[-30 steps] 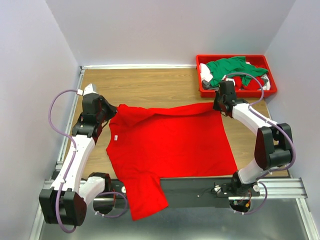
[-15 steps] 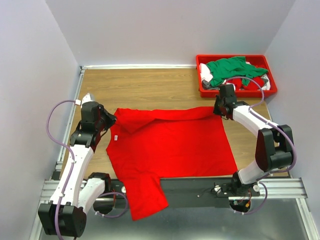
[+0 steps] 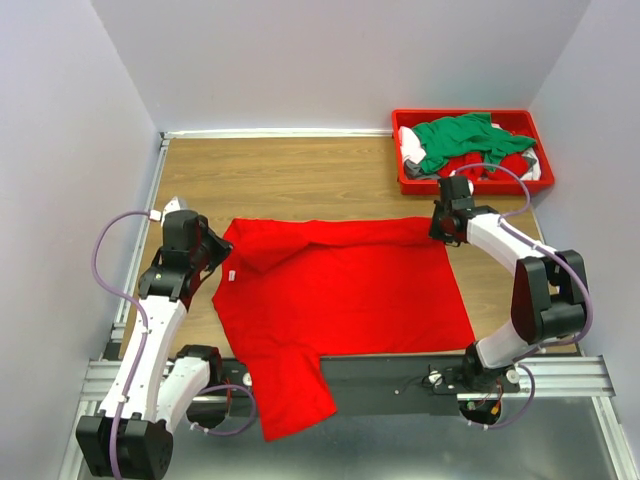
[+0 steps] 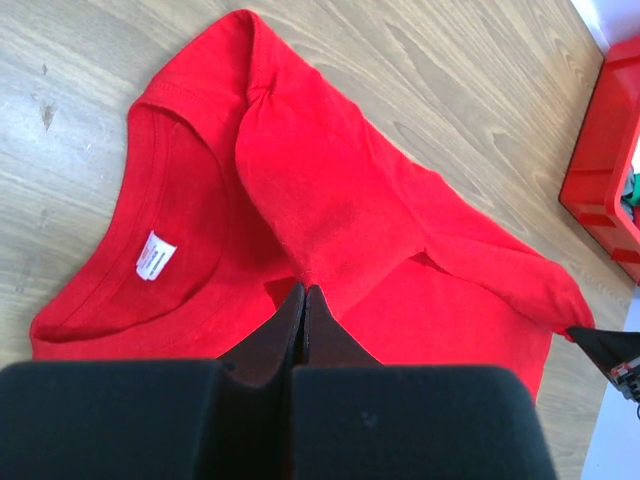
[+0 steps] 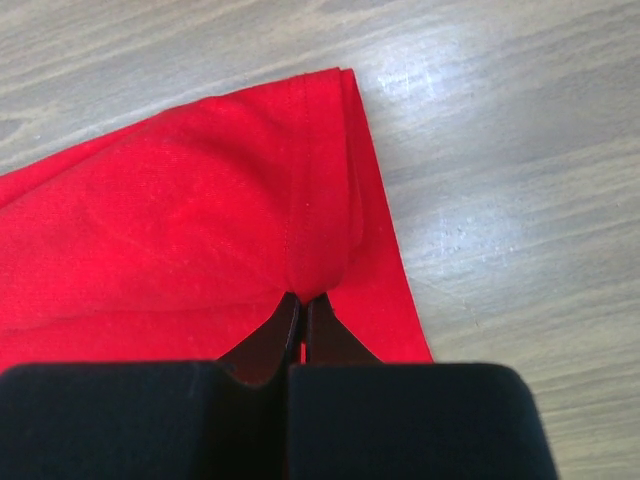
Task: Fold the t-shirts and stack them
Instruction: Fold the tshirt
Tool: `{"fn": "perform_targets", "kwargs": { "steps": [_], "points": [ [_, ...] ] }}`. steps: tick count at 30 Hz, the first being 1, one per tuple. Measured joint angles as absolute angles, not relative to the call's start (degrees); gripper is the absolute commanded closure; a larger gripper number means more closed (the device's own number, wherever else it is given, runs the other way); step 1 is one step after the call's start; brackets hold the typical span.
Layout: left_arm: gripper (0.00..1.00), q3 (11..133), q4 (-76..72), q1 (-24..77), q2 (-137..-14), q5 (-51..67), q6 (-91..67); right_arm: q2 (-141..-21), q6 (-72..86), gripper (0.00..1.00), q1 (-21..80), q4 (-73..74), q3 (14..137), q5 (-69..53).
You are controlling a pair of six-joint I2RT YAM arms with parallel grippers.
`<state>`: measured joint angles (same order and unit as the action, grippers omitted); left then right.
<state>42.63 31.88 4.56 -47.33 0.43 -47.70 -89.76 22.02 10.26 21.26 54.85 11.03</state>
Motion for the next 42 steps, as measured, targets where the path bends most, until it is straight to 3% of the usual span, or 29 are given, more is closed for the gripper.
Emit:
{"fn": "perform_targets", "kwargs": {
  "steps": [23,28,30,34,38,42],
  "points": [
    [1.00,41.82,35.90,4.58,-43.05,2.22,-50.87,-93.47,21.93,0.99,9.72,25.85,58.04,13.69],
    [1.00,36.58,36.21,4.58,-42.24,4.91,-52.01,-96.07,21.56,0.93,9.63,26.28,58.85,13.87],
    [1.00,34.92,36.21,4.58,-42.00,5.89,-52.38,-96.44,21.37,0.85,9.63,26.33,58.98,13.89],
    [0.58,33.58,36.36,4.62,-41.12,6.81,-53.32,-96.47,20.73,0.69,9.63,26.46,58.98,13.89],
    [0.39,33.52,36.71,4.67,-39.42,7.49,-54.24,-96.44,20.51,0.49,9.63,26.63,58.98,13.87],
    [0.23,33.50,38.22,5.26,-36.32,8.27,-55.40,-95.39,20.51,0.36,9.63,26.94,59.02,13.98]
  ]
}}
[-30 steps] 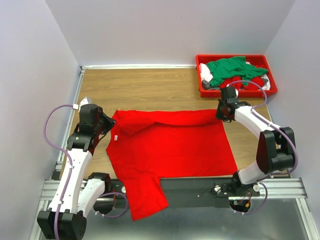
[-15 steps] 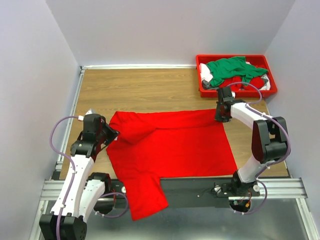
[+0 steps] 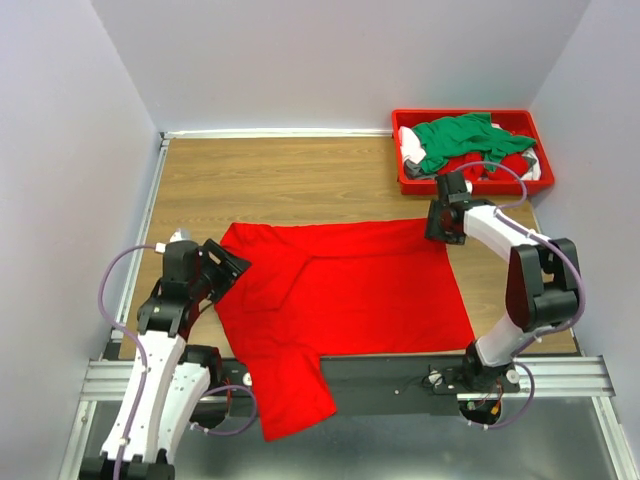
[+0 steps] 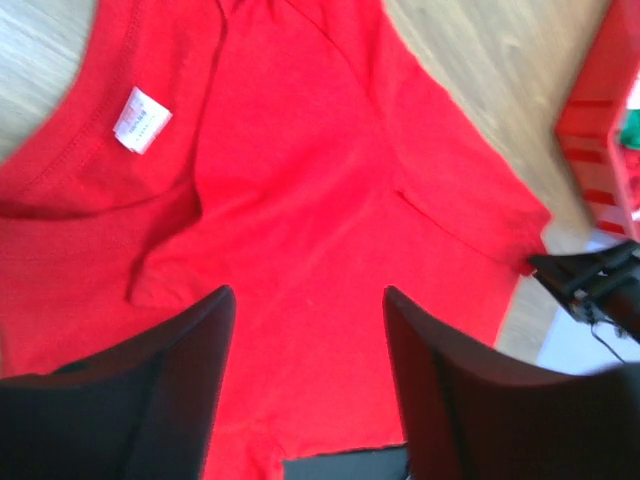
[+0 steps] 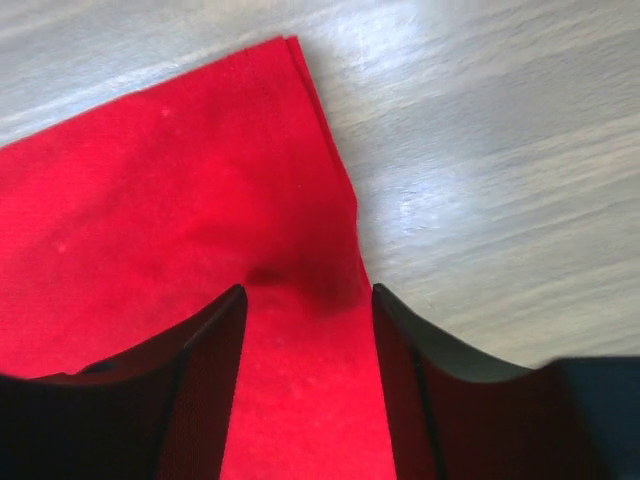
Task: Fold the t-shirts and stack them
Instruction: Fold the tshirt
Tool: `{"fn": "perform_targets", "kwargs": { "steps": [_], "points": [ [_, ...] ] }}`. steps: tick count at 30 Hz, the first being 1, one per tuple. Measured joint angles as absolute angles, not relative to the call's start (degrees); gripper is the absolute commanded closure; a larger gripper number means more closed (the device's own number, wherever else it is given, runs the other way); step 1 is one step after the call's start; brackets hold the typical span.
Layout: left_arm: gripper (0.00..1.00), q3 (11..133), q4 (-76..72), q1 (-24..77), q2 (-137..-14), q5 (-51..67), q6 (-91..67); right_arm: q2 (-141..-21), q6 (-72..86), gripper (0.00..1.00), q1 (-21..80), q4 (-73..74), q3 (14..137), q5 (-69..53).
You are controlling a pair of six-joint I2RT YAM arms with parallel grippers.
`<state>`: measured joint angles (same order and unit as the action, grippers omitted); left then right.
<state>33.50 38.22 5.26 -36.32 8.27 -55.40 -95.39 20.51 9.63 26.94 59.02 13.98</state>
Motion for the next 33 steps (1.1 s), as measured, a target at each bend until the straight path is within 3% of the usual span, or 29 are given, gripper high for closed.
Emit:
{"fn": "perform_targets", "kwargs": {
  "steps": [5,10,21,26,33],
  "points": [
    [0.21,36.34,41.32,5.39,-30.61,6.59,-55.42,-90.91,20.51,0.34,9.63,27.59,60.38,14.33],
    [0.21,41.10,37.39,5.39,-34.48,1.39,-51.62,-88.29,20.95,0.34,9.63,26.85,63.53,11.40],
    [0.31,41.47,16.40,1.72,-63.42,-2.74,-39.59,-88.51,24.58,0.37,-0.12,21.50,58.87,-4.32],
    [0.37,42.37,9.82,-2.09,-74.30,1.13,-36.80,-89.60,27.11,0.38,-3.60,18.06,55.33,-11.22],
    [0.39,46.63,4.34,-2.50,-87.37,4.19,-34.76,-93.51,28.56,0.38,-5.39,14.46,54.52,-14.96]
  ]
}}
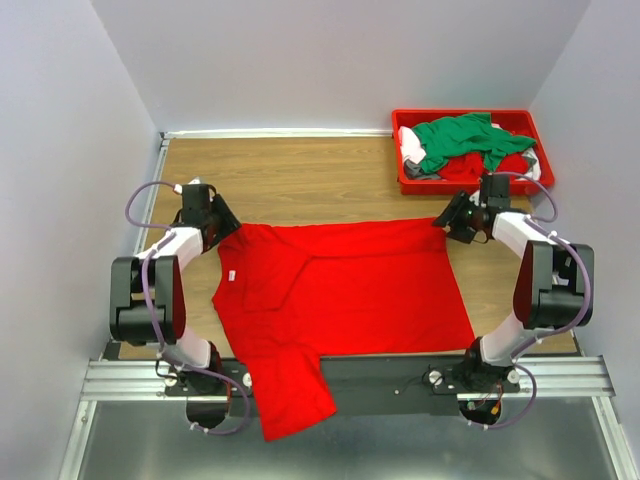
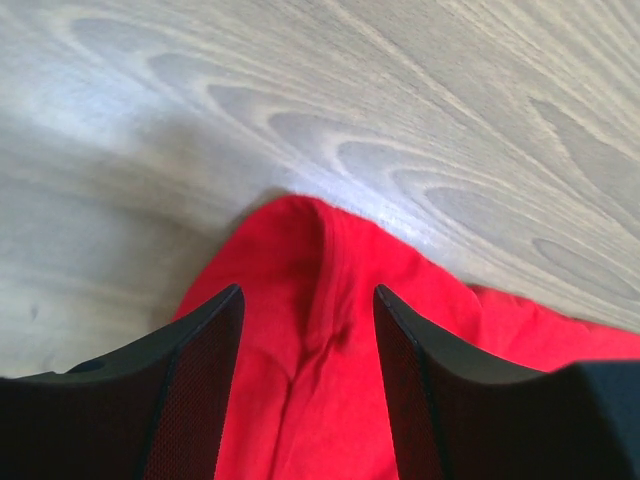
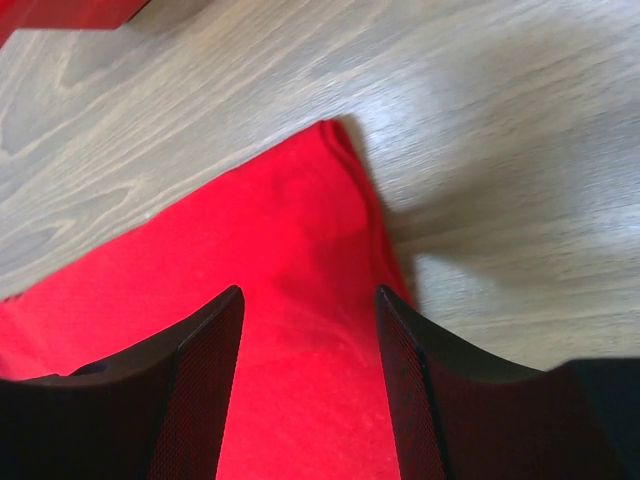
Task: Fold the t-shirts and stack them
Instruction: Fold the tshirt
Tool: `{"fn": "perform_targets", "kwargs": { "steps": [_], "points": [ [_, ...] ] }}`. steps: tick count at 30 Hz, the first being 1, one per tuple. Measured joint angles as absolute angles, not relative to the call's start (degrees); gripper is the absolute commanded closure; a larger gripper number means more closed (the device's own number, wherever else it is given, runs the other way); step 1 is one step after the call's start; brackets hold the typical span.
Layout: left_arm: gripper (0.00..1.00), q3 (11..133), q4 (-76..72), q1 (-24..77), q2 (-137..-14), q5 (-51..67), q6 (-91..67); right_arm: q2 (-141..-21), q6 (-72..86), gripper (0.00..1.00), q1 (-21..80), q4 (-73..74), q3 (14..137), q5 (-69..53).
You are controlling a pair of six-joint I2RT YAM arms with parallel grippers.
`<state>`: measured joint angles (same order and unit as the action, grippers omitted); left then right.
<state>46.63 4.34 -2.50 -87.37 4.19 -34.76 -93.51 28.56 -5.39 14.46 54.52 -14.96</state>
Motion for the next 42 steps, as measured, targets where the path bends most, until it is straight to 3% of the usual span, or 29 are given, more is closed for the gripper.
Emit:
{"fn": "perform_targets", "kwargs": {
  "steps": [6,10,11,15,26,36,42],
  "points": [
    [0.52,49.28,2.42,-2.52,-92.99,5.91,-33.82,-94.59,28.69,0.39,-6.94,13.08,53.93,-15.27],
    [0.71,51.07,1.78,-2.52,-95.74,6.66,-33.04,-95.53,28.69,0.41,-7.75,12.88,53.76,-15.35],
    [0.83,51.62,1.76,-2.52,-96.38,6.74,-32.51,-95.88,28.67,0.42,-7.90,12.69,53.76,-15.57],
    [0.96,52.62,1.74,-2.79,-97.36,6.79,-31.62,-97.89,28.62,0.43,-7.94,12.01,53.76,-17.30],
    [1.00,52.82,1.78,-4.45,-97.43,4.60,-30.30,-101.71,28.95,0.48,-7.99,9.32,55.24,-23.49],
    [1.00,54.39,1.34,-5.17,-101.12,3.73,-29.78,-104.79,29.58,0.94,-8.01,7.77,56.31,-24.73],
    [1.00,56.71,1.50,-5.54,-102.94,3.49,-29.76,-104.53,29.47,0.95,-7.99,7.97,56.29,-23.33]
  ]
}}
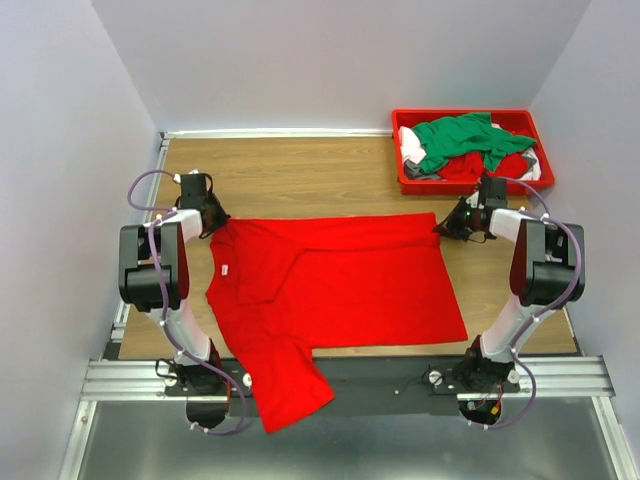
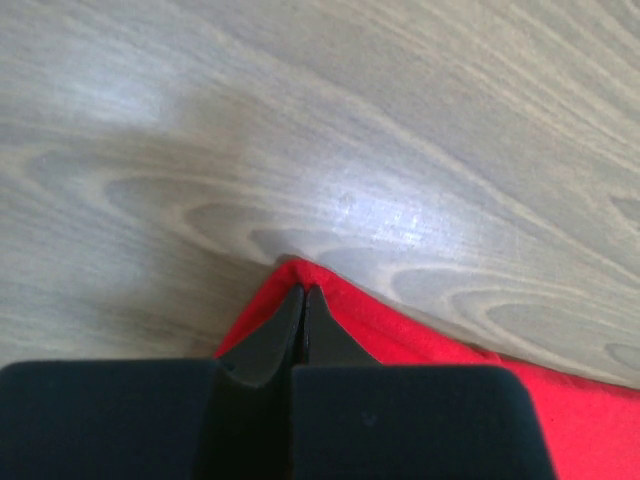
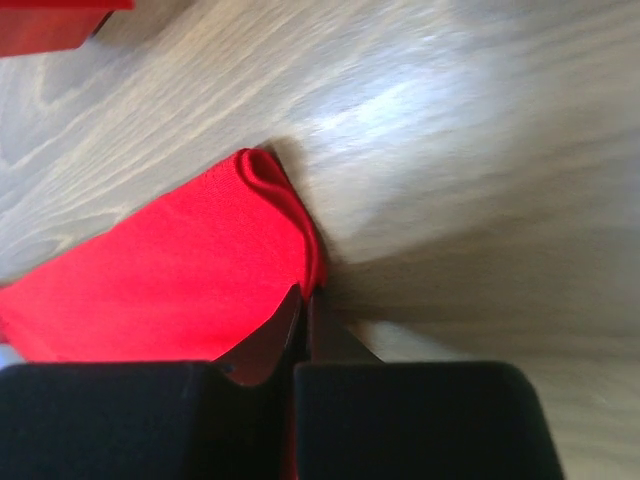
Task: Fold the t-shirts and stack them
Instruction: Fold the tshirt
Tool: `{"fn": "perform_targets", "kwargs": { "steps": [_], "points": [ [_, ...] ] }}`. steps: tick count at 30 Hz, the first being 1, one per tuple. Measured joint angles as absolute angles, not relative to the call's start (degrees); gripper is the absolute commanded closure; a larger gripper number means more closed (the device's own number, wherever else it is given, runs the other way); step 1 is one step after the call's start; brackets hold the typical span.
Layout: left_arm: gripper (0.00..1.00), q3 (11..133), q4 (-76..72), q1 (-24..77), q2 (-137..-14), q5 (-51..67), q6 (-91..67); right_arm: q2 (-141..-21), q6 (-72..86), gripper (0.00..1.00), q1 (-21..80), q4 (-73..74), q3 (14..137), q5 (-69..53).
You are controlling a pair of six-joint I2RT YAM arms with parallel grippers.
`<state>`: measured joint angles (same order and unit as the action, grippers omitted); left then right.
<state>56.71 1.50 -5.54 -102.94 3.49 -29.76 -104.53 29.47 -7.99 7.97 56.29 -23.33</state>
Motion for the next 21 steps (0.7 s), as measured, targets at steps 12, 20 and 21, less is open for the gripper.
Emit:
{"fn": "perform_targets", "kwargs": {
  "steps": [12,20,21],
  "points": [
    [0.83,61.98,1.96,-3.92,-107.02,4.56,-29.58,-103.98,27.18,0.83,-8.10,11.92,59.22,-13.08],
    [0.34,62.00,3.57,-3.31,-103.66,2.37,-29.61,-103.07,24.95,0.52,-8.36,14.70,61.78,-10.87],
    [0.24,61.93,4.10,-3.31,-101.89,1.65,-29.58,-101.71,24.69,0.51,-8.36,15.68,61.78,-10.59]
  ]
}}
